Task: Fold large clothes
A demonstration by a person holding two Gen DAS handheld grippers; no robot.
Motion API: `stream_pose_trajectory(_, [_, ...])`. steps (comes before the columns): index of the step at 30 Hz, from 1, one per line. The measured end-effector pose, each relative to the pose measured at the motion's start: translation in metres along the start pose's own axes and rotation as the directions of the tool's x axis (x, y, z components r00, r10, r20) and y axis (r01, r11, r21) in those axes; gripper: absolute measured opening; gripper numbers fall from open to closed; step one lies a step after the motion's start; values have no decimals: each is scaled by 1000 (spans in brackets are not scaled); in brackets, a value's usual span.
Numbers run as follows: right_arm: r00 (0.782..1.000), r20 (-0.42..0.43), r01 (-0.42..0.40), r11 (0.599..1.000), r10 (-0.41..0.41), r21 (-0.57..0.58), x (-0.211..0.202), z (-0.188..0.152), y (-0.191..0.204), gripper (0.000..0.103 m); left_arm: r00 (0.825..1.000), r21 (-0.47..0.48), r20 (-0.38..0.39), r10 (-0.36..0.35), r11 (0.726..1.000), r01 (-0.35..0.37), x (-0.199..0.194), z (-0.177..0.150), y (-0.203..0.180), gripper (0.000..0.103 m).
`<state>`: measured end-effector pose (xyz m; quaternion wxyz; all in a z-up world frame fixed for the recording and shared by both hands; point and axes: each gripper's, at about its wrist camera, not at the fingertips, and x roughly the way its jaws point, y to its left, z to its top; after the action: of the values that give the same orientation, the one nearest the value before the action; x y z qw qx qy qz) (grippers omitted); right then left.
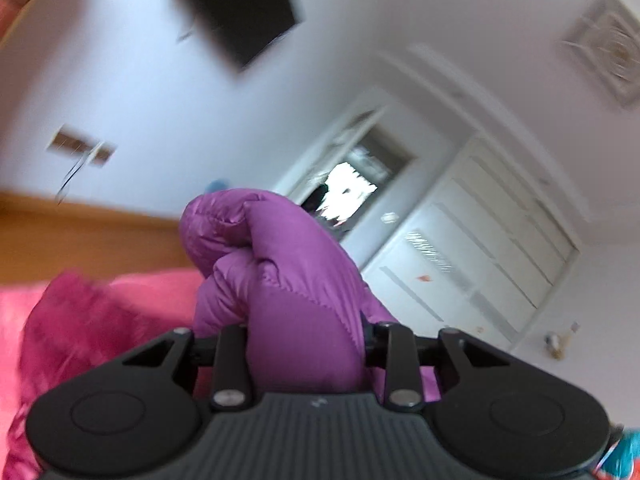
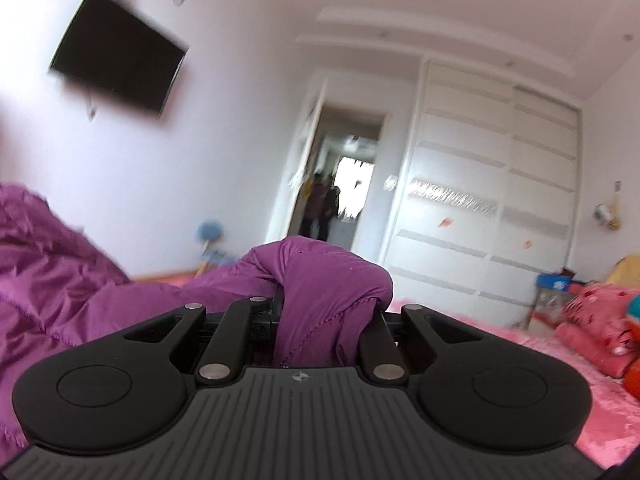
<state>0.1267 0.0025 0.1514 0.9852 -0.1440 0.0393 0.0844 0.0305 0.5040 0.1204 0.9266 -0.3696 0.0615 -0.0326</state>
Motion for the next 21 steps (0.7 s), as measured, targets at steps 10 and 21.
stream_pose_trajectory(10, [973, -216, -9, 944, 85, 330, -53, -42, -76, 14, 988, -60, -149, 30, 997, -39, 24, -14, 24, 33])
stream_pose_trajectory(21, [905, -362, 7, 844, 223, 537, -108, -117, -124, 37, 967, 34, -246, 62, 998, -56, 27, -22, 33, 40])
